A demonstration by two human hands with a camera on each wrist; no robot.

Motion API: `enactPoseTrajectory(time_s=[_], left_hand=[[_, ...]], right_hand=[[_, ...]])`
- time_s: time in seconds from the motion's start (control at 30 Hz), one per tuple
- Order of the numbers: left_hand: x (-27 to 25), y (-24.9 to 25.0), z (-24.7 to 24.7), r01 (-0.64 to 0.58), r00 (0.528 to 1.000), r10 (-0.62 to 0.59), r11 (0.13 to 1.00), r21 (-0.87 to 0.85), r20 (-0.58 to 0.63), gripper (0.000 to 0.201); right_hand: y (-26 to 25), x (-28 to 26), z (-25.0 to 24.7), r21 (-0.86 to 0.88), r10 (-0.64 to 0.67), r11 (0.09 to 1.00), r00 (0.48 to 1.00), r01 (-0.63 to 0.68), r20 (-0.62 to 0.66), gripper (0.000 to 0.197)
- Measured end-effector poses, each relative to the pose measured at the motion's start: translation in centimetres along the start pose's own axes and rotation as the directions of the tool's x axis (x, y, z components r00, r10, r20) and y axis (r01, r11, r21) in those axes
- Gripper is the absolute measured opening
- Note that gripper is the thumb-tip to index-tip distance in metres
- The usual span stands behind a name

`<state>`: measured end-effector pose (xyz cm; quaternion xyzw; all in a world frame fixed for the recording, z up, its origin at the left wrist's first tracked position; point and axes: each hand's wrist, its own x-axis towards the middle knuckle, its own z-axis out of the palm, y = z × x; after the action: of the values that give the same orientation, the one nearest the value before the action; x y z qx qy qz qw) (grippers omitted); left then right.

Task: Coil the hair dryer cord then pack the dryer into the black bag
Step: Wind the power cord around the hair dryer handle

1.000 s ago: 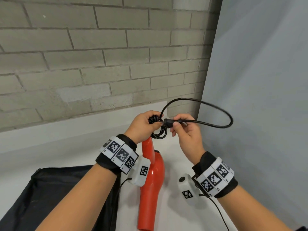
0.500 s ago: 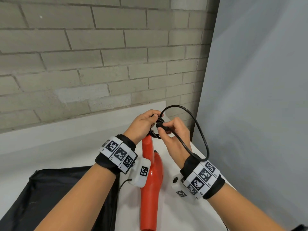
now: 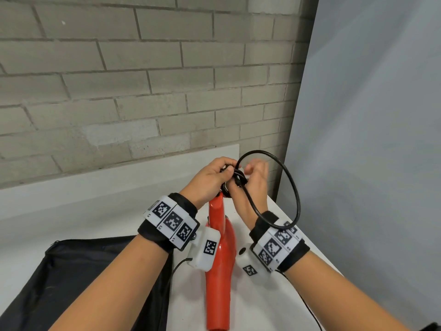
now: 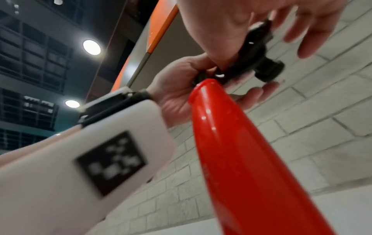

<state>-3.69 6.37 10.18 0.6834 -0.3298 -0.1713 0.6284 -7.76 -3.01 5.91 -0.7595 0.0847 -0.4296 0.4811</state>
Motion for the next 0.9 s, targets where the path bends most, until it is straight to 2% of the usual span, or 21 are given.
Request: enactPoseTrajectory(time_s=[0.1,0.13,0.2,0.3,0.37,0.43,0.5,0.57,0.63,0.7,0.73,0.77,0.83,0.9], left_hand=[[-0.1,0.1,0.5,-0.032,0.999,0.033,0.995,0.096,-0.005,0.025],[0.0,0.0,0.5,-0.045,0.999,0.048,0.991,0.124,-0.022,0.025],[0.2,-0.1,0.3,-0.052,0.998,0.059,0.987,0.154,-0.037,0.023],[0.3,-0.4,-0.2,-0.022,0.999,0.025,0.994,0.108,-0.032,0.019],[0.3,-0.6,-0.7,-0.023,0.999,0.026,0.996,0.082,-0.042,0.017],[0.3,-0.6,-1.2,-0.027,0.999,0.031,0.996,0.087,-0.043,0.017],[0.4,-0.7,-1.4,-0.017,0.999,0.020,0.999,0.052,-0.042,0.020],[0.4,-0.7,-1.4,-0.010,0.998,0.010,1.000,-0.005,-0.065,0.024],[0.4,-0.8,-1.6,-0.021,0.995,0.019,0.999,-0.024,-0.095,0.025],[0.4,-1.0,-1.8,-0.029,0.993,0.026,0.999,-0.022,-0.115,0.023],[0.4,-1.1,-1.9,-0.029,0.992,0.026,0.999,-0.022,-0.122,0.022],[0.4,-1.2,-2.0,-0.029,0.991,0.025,0.999,-0.027,-0.128,0.021],[0.5,-1.2,-1.9,-0.030,0.991,0.024,0.999,-0.044,-0.132,0.019],[0.4,-1.2,-1.8,-0.032,0.991,0.025,0.998,-0.056,-0.129,0.020]], right_hand=[[-0.2,1.3,0.2,0.314,0.181,0.921,0.966,-0.232,0.184,0.013],[-0.4,1.4,-0.1,0.272,0.177,0.932,0.955,-0.241,0.238,0.015],[-0.1,1.7,-0.9,0.027,0.074,0.996,0.931,-0.089,0.358,0.025],[1.4,1.5,-2.6,-0.081,-0.071,0.989,0.868,0.126,0.492,0.018],[2.8,1.2,-3.6,-0.118,-0.009,0.989,0.839,0.087,0.545,0.004],[5.2,0.9,-4.4,-0.264,0.136,0.964,0.819,0.020,0.558,0.022],[8.1,0.6,-4.9,-0.519,0.338,0.855,0.769,-0.010,0.542,0.030],[10.2,0.3,-5.0,-0.719,0.546,0.695,0.663,-0.018,0.512,0.030],[10.9,-0.3,-4.9,-0.843,0.691,0.534,0.539,0.069,0.482,0.032],[10.3,-0.7,-4.7,-0.874,0.748,0.445,0.455,0.194,0.482,0.036],[9.6,-0.7,-4.5,-0.855,0.738,0.471,0.434,0.217,0.517,0.038],[9.0,-0.6,-4.4,-0.820,0.697,0.544,0.449,0.178,0.559,0.041],[7.2,-0.2,-3.8,-0.642,0.546,0.766,0.548,-0.022,0.634,0.050],[5.1,0.2,-3.1,-0.378,0.339,0.923,0.628,-0.076,0.701,0.047]])
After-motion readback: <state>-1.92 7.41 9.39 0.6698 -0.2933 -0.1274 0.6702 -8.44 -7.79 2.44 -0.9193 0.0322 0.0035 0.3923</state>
